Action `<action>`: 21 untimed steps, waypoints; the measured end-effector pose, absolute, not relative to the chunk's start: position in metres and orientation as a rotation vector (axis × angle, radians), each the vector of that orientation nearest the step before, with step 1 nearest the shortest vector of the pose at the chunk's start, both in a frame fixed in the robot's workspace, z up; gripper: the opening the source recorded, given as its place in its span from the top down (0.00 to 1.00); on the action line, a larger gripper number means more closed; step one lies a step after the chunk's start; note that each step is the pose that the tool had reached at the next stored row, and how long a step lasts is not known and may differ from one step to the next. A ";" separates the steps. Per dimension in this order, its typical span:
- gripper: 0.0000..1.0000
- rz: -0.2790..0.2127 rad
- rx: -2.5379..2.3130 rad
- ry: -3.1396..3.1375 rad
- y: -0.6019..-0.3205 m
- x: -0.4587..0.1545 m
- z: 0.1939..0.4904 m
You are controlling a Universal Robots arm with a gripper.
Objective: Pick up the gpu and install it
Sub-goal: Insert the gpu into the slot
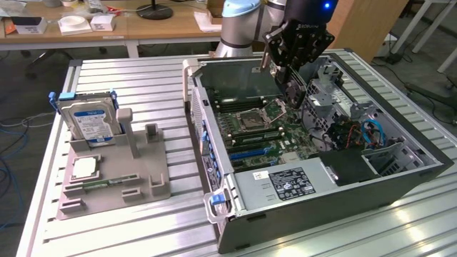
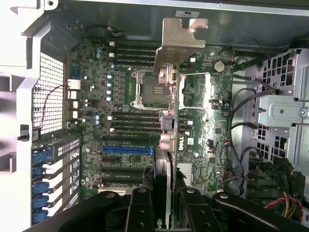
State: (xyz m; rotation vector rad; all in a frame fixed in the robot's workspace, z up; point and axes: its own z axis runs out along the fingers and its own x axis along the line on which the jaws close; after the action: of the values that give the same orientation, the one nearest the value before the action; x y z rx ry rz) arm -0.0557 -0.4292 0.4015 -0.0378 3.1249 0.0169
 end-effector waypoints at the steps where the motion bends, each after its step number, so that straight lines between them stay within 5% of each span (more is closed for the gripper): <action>1: 0.73 0.017 -0.041 3.125 -0.429 -0.056 0.402; 21: 0.73 0.019 -0.325 3.109 -0.429 -0.056 0.401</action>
State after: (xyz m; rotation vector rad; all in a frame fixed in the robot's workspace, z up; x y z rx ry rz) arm -0.0557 -0.4292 0.4015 -0.3248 3.1092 0.0192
